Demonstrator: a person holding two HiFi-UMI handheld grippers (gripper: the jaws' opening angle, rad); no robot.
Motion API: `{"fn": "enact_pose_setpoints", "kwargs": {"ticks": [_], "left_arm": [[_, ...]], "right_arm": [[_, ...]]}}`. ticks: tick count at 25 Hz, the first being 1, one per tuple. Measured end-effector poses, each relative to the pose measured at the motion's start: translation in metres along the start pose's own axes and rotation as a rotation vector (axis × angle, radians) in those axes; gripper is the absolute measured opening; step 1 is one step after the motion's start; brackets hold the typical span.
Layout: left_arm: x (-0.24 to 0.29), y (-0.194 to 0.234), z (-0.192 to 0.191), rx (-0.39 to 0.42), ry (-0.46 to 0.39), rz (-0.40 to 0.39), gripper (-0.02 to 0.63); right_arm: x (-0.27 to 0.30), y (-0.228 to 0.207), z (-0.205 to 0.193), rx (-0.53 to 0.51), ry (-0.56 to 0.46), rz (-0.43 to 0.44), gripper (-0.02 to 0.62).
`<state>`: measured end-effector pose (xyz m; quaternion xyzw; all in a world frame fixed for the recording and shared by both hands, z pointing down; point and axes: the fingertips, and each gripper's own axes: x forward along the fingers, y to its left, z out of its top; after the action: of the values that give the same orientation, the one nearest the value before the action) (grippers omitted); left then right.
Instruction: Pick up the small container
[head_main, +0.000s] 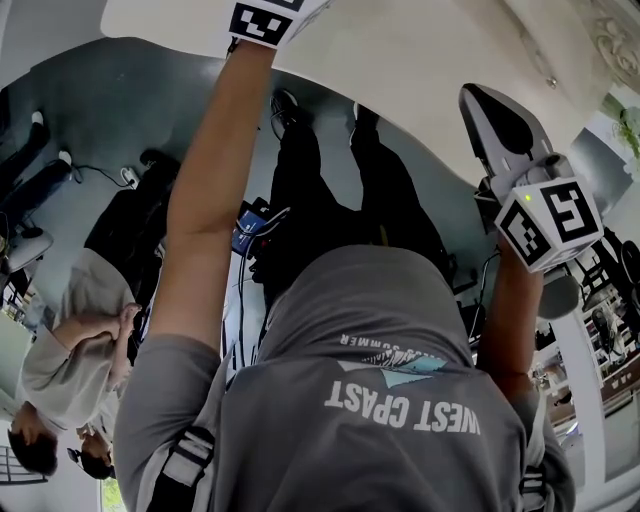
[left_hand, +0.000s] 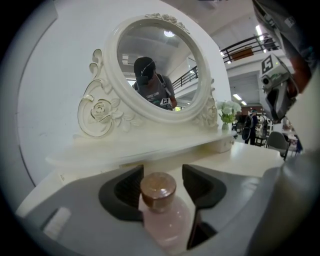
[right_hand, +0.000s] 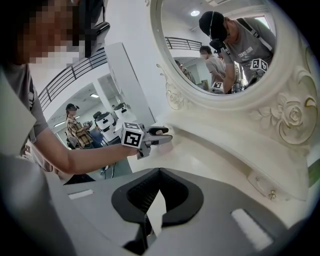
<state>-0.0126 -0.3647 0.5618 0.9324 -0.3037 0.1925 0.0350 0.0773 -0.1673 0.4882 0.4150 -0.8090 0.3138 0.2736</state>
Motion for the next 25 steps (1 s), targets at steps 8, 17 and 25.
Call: {"fn": "enact_pose_setpoints", "kwargs": {"ticks": [8, 17, 25], "left_arm": [[0.003, 0.013, 0.003, 0.061, 0.011, 0.093, 0.110], [-0.001, 0.015, -0.011, 0.073, 0.041, 0.125, 0.078], [-0.022, 0.005, -0.008, 0.066, 0.060, 0.111, 0.078]], "right_arm": [[-0.007, -0.006, -0.001, 0.013, -0.008, -0.016, 0.002], [-0.007, -0.004, -0.003, 0.014, -0.022, -0.018, 0.002], [-0.014, 0.000, 0.003, 0.005, -0.046, -0.014, 0.002]]}}
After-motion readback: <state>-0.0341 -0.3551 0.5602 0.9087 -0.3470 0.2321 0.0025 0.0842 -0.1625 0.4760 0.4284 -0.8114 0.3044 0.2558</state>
